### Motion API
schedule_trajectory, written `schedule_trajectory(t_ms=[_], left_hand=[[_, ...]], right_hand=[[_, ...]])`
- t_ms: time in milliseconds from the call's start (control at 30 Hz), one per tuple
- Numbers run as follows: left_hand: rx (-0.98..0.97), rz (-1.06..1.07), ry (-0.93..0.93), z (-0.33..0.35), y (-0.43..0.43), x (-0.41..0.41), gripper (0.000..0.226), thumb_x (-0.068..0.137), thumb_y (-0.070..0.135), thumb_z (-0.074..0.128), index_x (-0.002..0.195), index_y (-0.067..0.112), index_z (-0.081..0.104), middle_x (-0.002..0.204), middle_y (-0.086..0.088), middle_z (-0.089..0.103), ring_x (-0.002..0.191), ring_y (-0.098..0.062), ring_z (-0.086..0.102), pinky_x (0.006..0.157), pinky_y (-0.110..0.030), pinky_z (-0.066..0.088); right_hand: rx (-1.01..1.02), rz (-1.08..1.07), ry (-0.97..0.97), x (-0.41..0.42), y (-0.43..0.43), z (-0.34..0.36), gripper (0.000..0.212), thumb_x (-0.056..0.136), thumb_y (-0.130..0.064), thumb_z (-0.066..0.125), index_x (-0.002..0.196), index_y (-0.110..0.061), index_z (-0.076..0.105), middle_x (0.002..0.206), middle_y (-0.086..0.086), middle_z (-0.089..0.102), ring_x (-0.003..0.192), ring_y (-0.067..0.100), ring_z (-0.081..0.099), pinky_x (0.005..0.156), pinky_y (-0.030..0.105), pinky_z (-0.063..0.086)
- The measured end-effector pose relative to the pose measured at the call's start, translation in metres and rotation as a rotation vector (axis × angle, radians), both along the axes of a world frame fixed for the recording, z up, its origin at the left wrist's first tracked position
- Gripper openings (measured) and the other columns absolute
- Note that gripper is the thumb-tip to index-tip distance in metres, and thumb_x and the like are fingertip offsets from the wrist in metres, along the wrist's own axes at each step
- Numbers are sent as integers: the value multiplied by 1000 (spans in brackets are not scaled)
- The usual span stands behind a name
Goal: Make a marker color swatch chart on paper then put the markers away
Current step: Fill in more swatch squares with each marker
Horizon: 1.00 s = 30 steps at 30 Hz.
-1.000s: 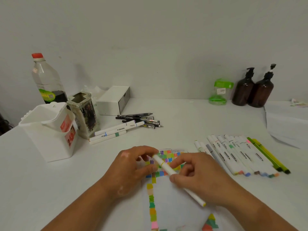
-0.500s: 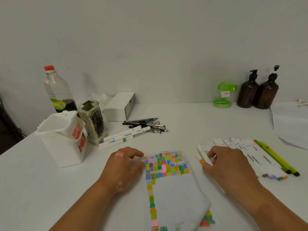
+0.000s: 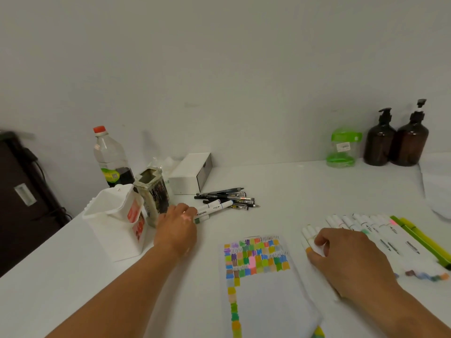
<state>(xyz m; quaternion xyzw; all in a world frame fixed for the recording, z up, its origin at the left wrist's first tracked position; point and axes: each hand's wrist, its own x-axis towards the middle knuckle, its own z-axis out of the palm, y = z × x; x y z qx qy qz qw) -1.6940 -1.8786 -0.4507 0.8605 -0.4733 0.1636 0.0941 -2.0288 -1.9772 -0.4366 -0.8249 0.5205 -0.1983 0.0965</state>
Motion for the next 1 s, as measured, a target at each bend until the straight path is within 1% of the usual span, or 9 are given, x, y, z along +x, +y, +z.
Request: schedule_trajectory(t_ms=[100,200,300,400,533,733,833,933,1000], left_hand=[[27,-10,13,0,-8,1,35,97,26,52,132,28,53,127,4,57,116,-22,48,99,-38,38],[28,-20,43,-2,-13,-1,34,97,30,53,131,30,49,122,3,60,110,-21,51,98,-39,41],[4,-48,97,-5,-12,-5,38,98,34,53,135,29,48,120,3,61,106,-19,53,96,-37,44],[-1,-97,113,-6,-6,-12,40,99,37,52,138,29,47,125,4,59,110,-18,51,96,-34,43],[-26,-167,125,-9,10,-26,36,99,38,55,134,29,54,129,5,61,115,-18,53,100,-32,42],[-160,-215,171,-7,23,-35,32,95,33,65,125,25,69,125,4,68,116,-16,60,102,-28,43],[-206,-213,175,-7,23,-37,28,92,28,69,119,22,73,119,2,71,110,-16,63,99,-27,46],[-282,-163,163,-2,24,-39,26,90,28,72,115,22,75,119,2,70,111,-14,61,100,-26,45],[-376,-130,168,5,26,-42,23,88,28,74,110,22,77,113,4,70,106,-11,58,95,-27,46]], right_hand=[[-4,10,-6,0,1,1,15,87,-55,62,91,-41,60,80,-19,59,83,5,57,66,25,46],[5,24,-6,1,3,3,14,87,-54,61,92,-40,60,79,-20,57,80,3,55,62,23,37],[20,36,-5,1,4,4,14,88,-54,61,94,-41,59,83,-20,57,81,3,54,64,22,37],[29,58,-22,1,5,3,14,88,-53,62,91,-40,58,82,-20,56,83,3,56,65,22,40],[24,68,-44,1,8,2,13,86,-50,65,88,-37,61,77,-20,56,78,3,55,60,22,39],[3,85,-88,4,10,0,15,84,-50,70,87,-38,63,75,-20,58,80,4,58,66,25,48],[-3,81,-109,3,9,0,14,83,-51,70,88,-39,63,75,-22,59,79,2,58,62,24,45],[-20,88,-113,2,9,0,15,85,-53,69,93,-41,65,77,-23,59,78,1,56,57,20,37],[-24,119,-134,0,11,3,14,86,-51,69,94,-41,65,77,-23,60,76,0,56,60,19,39]])
